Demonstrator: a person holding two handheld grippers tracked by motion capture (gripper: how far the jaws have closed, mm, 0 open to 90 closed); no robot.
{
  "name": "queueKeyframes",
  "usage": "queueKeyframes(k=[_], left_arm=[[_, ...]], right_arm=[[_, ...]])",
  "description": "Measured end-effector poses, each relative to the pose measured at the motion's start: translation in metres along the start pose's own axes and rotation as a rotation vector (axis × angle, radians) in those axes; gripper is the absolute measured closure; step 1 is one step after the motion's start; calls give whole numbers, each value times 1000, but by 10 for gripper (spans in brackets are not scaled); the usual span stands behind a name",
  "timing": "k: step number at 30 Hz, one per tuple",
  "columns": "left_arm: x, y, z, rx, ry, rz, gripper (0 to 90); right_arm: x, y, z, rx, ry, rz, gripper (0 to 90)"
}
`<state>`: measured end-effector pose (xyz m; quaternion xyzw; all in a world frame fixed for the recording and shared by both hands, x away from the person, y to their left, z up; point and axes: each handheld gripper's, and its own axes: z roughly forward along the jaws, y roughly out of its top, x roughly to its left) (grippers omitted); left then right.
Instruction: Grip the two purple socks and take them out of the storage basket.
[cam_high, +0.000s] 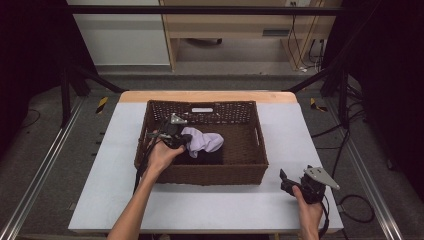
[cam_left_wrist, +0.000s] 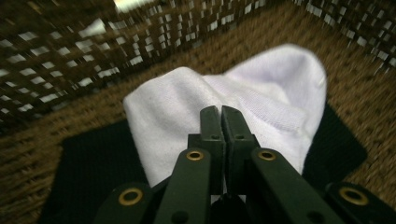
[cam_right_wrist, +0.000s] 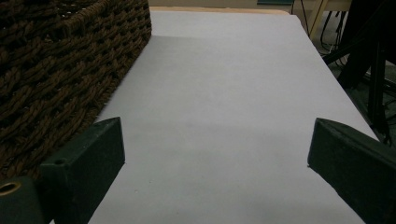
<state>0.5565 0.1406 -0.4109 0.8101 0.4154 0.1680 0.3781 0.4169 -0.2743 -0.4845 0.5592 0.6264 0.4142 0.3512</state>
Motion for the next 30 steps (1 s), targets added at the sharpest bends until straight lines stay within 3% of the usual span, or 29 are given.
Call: queueKeyframes(k=[3, 12, 18, 24, 30], left_arm=[[2, -1, -7, -70, -5, -17, 882], [3, 1, -19, -203, -30, -27, 882], [0, 4, -31, -300, -23, -25, 882], [-2, 14, -54, -396, -10, -19, 881], [-12, 23, -84, -479, -29, 7, 882]], right_arm=[[0, 0, 0, 0, -1, 0, 44], [0, 0, 0, 2, -1, 1, 44], [0, 0, 0, 2, -1, 1, 44], [0, 0, 0, 4, 0, 0, 44], [0, 0, 0, 4, 1, 1, 44]])
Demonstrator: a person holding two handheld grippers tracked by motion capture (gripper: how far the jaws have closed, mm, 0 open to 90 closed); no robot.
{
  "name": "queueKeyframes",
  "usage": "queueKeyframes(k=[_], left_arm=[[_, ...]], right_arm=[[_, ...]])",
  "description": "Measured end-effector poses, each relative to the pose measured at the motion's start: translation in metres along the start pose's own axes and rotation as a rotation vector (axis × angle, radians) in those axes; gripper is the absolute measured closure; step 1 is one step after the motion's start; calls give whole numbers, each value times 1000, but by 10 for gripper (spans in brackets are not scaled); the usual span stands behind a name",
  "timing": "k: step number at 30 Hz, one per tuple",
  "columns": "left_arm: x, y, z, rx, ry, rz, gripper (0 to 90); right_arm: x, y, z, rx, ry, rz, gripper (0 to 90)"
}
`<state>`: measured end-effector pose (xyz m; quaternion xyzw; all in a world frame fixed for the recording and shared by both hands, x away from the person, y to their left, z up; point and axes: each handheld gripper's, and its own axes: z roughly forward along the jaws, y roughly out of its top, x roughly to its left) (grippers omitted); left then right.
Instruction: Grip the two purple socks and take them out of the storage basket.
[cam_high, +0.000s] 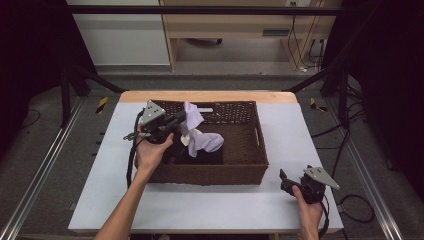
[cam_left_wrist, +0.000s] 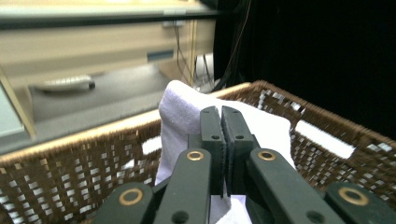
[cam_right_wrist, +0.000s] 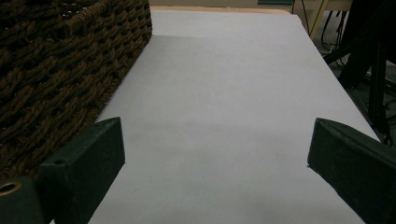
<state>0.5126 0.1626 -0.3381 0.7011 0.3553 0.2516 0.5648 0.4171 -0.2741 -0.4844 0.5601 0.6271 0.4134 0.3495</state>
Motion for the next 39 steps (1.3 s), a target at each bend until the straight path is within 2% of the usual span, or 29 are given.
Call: queueKeyframes(k=[7, 13, 16, 26, 39], left_arm=[[-10, 13, -26, -66, -46, -9, 881], [-20, 19, -47, -80, -71, 39, 881], [-25, 19, -56, -84, -91, 47, 881], [-40, 16, -90, -98, -156, 82, 880], [-64, -3, -125, -78, -228, 126, 880]], right_arm=[[0, 0, 0, 2, 0, 2, 43], [0, 0, 0, 2, -2, 3, 43], [0, 0, 0, 2, -2, 3, 43], [0, 0, 0, 0, -3, 4, 43], [0, 0, 0, -2, -5, 3, 43]])
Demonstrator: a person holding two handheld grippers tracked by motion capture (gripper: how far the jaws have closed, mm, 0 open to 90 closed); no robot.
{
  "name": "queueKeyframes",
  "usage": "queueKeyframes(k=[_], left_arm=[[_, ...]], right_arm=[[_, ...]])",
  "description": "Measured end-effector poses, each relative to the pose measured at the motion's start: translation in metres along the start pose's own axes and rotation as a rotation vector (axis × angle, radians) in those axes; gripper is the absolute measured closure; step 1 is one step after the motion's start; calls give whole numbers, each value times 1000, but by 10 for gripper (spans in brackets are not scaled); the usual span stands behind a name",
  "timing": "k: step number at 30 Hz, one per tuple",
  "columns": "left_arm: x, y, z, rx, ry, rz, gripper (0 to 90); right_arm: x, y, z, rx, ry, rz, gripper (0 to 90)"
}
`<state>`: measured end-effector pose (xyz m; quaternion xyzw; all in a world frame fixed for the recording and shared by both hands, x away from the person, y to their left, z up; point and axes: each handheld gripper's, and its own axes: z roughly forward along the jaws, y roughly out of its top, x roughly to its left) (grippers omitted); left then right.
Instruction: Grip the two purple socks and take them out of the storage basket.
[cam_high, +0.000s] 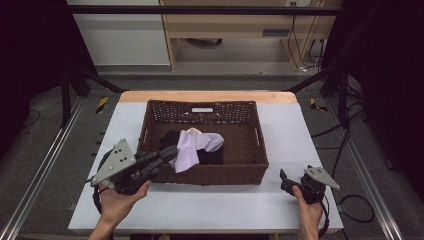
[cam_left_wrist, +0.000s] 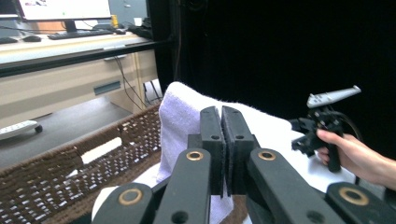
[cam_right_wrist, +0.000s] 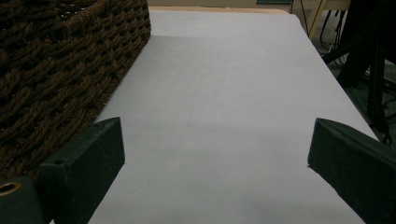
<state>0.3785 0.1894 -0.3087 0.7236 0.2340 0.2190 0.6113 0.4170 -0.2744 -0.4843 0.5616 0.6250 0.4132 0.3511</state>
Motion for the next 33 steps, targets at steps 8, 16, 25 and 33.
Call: queueKeyframes(k=[8, 16, 25, 33], left_arm=[[-15, -22, -8, 33, -37, -11, 880], [-28, -43, -7, 106, -73, -6, 880], [-32, -80, 7, 226, -86, -35, 880], [-27, -117, 22, 345, -78, -75, 880]], right_arm=[[0, 0, 0, -4, 3, -1, 40], [0, 0, -1, -9, 7, -6, 24], [1, -1, -2, -14, 8, -14, 24], [0, -1, -2, -19, 6, 0, 35]])
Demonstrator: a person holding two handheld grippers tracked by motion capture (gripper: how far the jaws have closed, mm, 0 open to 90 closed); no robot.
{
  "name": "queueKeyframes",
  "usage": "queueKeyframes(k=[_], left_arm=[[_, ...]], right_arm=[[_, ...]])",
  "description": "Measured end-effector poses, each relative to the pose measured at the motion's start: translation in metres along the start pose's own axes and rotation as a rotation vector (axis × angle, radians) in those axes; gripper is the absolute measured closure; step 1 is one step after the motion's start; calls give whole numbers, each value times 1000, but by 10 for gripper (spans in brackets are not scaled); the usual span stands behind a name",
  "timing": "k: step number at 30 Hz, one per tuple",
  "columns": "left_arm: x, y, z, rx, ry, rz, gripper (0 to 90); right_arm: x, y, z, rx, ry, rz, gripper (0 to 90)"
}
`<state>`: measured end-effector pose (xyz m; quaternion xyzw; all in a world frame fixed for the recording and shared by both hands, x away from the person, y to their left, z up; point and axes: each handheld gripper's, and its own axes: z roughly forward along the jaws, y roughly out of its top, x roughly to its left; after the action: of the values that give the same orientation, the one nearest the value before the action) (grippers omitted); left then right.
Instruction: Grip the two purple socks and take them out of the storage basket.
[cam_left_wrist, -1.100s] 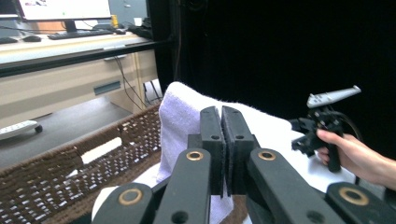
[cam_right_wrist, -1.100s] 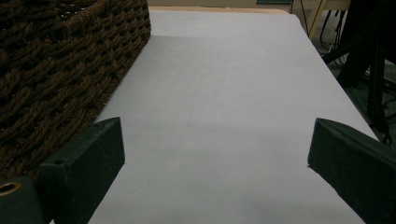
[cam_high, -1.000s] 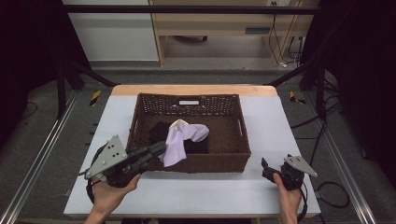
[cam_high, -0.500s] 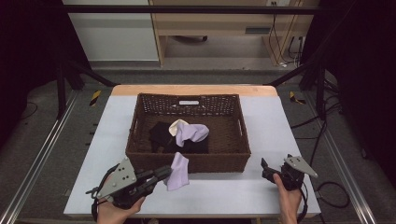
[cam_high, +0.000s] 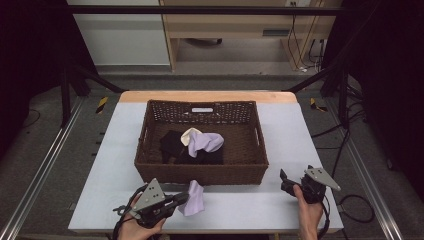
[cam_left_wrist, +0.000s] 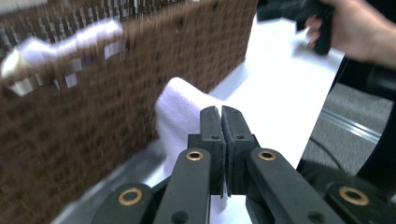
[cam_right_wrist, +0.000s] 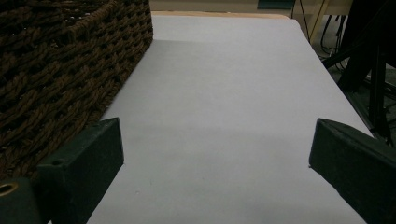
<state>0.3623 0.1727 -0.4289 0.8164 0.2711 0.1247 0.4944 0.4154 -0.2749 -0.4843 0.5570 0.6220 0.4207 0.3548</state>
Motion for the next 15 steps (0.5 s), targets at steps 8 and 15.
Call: queueKeyframes(k=[8, 15], left_arm=[[9, -22, 20, 89, 24, -13, 851], [14, -20, 15, 34, 64, -38, 672]], right_arm=[[0, 0, 0, -2, -1, 1, 32], [-1, 0, 0, 4, 6, 8, 32]])
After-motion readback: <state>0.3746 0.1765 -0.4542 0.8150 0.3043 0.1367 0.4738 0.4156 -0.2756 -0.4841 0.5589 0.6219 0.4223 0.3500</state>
